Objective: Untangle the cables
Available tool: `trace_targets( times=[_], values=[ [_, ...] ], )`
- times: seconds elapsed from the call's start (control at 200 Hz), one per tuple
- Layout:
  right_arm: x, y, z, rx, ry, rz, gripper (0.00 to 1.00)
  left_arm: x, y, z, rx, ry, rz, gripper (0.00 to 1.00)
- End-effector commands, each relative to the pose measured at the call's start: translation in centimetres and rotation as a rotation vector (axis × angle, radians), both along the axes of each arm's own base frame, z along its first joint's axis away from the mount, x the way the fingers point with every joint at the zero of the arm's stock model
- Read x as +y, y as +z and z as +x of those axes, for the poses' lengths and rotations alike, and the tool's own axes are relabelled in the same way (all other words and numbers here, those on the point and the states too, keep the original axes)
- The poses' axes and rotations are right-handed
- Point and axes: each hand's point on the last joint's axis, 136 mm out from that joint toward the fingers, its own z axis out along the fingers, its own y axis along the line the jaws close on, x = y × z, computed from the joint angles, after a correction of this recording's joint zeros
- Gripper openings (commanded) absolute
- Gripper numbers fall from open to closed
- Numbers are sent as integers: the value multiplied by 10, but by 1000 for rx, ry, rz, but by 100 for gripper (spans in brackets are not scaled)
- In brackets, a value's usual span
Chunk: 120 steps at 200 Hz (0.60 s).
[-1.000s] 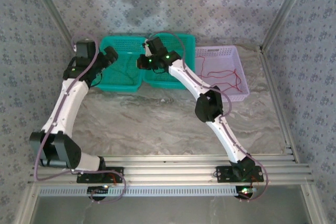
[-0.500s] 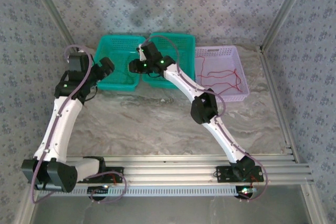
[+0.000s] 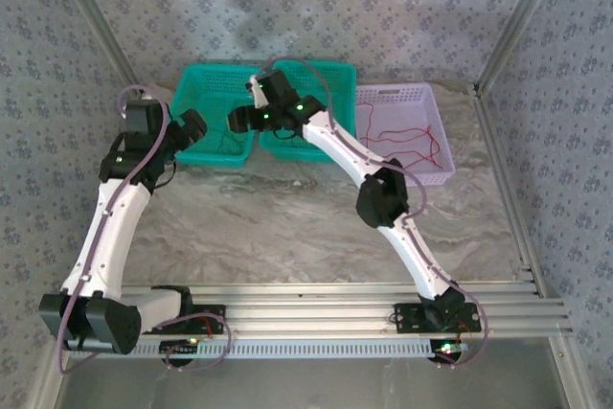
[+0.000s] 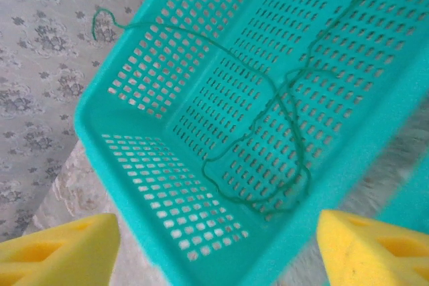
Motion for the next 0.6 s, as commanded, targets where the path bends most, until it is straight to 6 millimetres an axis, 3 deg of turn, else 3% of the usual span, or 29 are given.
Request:
trace_targets(
  times=[0.0, 0.06, 0.115, 0.245, 0.335, 0.495, 0.51, 0.595],
  values=[
    [-45, 115, -11, -258, -26, 40, 88, 18, -3, -13, -16, 43, 91, 100],
    [-69, 129, -21, -307, -44, 8, 98, 23, -7, -19, -41, 69, 107, 100],
    [-92, 134, -31, -339, -69, -23, 100, 30, -9, -25, -67, 96, 126, 100],
    [-160, 122, -48, -349, -164, -102, 100, 47, -12, -40, -96, 171, 194, 100],
    [-225, 115, -54, -348, -292, -123, 100, 53, -16, -44, -119, 195, 225, 100],
    [-361, 100, -70, -362, -650, -170, 100, 58, -33, -48, -137, 201, 280, 100],
    [-373, 86, -73, -353, -686, -205, 100, 58, -34, -48, -136, 201, 280, 100],
    [-431, 71, -94, -454, -877, -385, 100, 58, -47, -46, -115, 195, 290, 100]
  ],
)
